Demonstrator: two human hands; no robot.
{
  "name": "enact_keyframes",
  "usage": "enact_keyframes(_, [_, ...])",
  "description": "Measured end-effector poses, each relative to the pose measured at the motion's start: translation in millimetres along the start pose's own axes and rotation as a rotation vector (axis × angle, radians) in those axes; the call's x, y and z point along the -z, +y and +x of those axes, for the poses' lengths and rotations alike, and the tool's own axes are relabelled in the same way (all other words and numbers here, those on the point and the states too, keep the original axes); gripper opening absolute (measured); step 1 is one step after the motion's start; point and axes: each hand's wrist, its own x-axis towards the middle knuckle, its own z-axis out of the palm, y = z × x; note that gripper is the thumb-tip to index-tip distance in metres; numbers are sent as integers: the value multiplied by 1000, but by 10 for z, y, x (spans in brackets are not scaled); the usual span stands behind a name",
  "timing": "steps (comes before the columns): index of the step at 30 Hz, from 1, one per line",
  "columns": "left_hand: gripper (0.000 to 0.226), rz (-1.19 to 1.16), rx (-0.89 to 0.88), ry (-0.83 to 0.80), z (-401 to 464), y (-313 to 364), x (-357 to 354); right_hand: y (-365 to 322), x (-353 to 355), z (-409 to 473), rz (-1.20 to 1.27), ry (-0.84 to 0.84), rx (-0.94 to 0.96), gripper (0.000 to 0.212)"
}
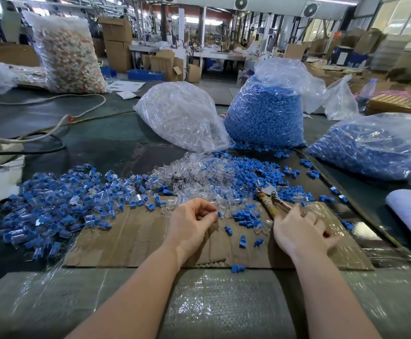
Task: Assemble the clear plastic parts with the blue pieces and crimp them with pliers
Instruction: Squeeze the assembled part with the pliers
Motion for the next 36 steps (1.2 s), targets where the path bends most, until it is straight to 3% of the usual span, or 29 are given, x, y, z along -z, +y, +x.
enact_keyframes(4, [9, 11, -15, 5, 6, 10, -7, 14, 38, 30, -23, -32, 40, 73])
enact_keyframes(10, [8, 7, -13, -2, 10, 4, -18, -6, 19, 9, -105, 57, 61, 82])
enact_keyframes(17, [6, -130, 50, 2, 47, -11, -4, -106, 72, -2, -43, 99, 130, 60])
enact_keyframes(21, [6, -221, 103, 17, 80, -19, 14, -125, 162, -91, 76, 127, 315, 36])
enact_keyframes(23, [6, -280, 148, 24, 109, -28, 22, -165, 210, -183, 167, 66, 422, 30])
enact_keyframes(28, [5, -490, 298, 76, 211, -3, 4, -261, 327, -412, 511, -289, 564, 29])
enact_keyframes(33, [13, -601, 353, 92, 246, 46, 26, -220, 451, -508, 699, -602, 516, 12])
enact_keyframes(36, [11, -562, 317, 103, 238, 85, 47, -211, 491, -521, 738, -692, 471, 8])
